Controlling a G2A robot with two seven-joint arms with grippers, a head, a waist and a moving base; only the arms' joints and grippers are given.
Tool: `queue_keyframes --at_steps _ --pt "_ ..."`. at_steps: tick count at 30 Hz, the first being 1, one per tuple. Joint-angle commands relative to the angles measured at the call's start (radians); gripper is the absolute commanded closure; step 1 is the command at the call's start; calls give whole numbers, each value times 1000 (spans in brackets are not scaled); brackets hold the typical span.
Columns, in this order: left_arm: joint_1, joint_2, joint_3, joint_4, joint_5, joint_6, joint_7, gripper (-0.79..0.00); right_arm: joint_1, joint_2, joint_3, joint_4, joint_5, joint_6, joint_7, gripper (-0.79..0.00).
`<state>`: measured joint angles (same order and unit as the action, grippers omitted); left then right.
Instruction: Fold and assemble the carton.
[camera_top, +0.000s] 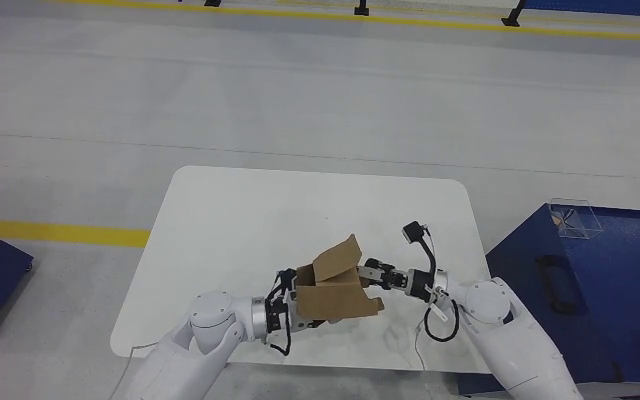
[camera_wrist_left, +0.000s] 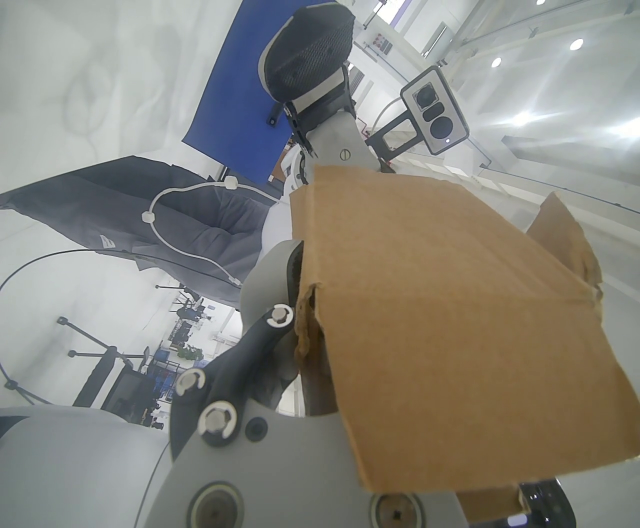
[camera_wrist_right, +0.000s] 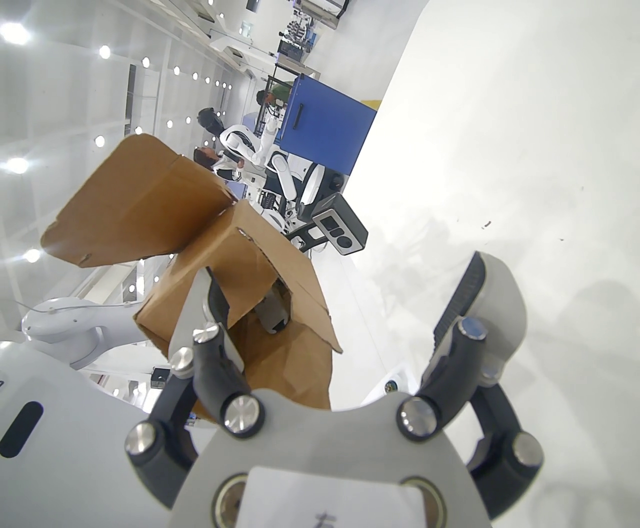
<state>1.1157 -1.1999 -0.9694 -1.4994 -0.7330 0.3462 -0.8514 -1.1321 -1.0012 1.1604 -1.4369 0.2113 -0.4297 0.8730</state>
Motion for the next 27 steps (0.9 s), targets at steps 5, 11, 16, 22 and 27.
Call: queue_keyframes --at_steps 5,11,16,22,27 --pt "-10 -3 5 4 -6 1 5 0 8 0 9 11 15 -3 14 -785" --pt "-20 -7 6 16 -15 -7 12 0 18 -2 15 26 16 -8 10 -785" --pt "-19 -7 -7 21 -17 -32 24 0 7 8 71 28 39 -35 15 -785" --pt "-10 -5 -25 17 -4 -59 45 0 -36 23 143 -4 42 -59 33 -785" --pt "-7 -3 -36 14 -5 -52 52 0 -74 32 170 -46 20 -71 62 -785"
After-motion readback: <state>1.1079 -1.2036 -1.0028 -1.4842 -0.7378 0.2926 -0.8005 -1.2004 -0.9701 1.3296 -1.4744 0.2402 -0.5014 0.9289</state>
